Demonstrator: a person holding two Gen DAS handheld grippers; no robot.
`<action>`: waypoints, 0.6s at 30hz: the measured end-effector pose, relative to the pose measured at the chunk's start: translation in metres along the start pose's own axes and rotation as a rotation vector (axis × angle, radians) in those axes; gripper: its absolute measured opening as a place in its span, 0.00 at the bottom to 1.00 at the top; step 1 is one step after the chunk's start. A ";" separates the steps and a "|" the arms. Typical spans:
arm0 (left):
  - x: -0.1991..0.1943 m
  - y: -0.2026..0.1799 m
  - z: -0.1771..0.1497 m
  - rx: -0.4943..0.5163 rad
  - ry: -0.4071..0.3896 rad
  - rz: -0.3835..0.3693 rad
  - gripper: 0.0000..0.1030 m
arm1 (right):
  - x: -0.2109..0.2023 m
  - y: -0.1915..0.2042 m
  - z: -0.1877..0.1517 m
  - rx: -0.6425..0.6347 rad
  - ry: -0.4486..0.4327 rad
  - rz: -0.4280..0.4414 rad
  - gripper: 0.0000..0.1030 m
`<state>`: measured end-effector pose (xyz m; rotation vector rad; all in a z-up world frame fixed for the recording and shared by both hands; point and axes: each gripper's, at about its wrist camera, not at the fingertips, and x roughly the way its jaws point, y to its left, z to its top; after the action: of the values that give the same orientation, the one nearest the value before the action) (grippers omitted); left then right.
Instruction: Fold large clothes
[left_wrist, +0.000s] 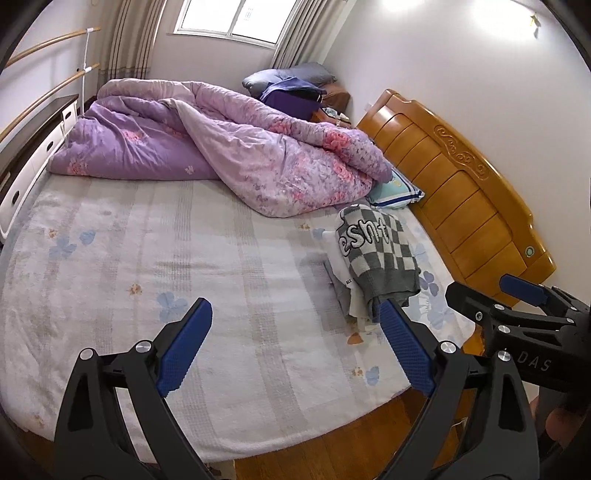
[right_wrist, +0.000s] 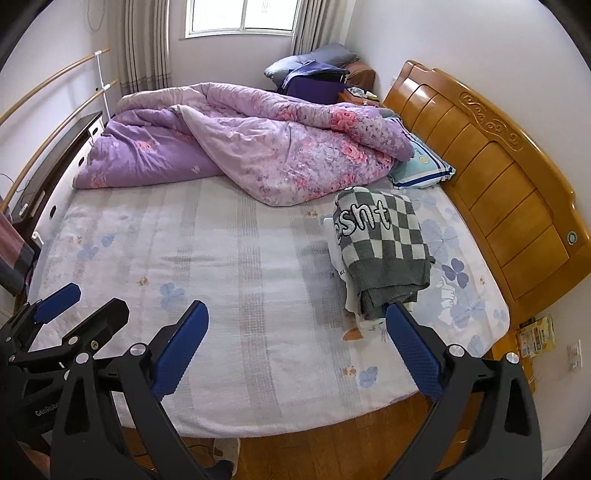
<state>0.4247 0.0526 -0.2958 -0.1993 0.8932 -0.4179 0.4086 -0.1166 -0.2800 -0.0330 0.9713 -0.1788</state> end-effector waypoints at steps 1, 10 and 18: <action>-0.004 -0.004 -0.002 -0.001 -0.002 0.004 0.90 | -0.004 -0.002 -0.002 0.000 -0.002 0.000 0.91; -0.051 -0.041 -0.029 0.004 -0.056 0.045 0.90 | -0.048 -0.027 -0.031 0.014 -0.052 0.051 0.91; -0.109 -0.092 -0.081 -0.008 -0.120 0.095 0.90 | -0.100 -0.054 -0.078 -0.035 -0.120 0.083 0.91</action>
<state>0.2760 0.0169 -0.2364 -0.1860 0.7834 -0.3106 0.2816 -0.1492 -0.2369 -0.0352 0.8549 -0.0822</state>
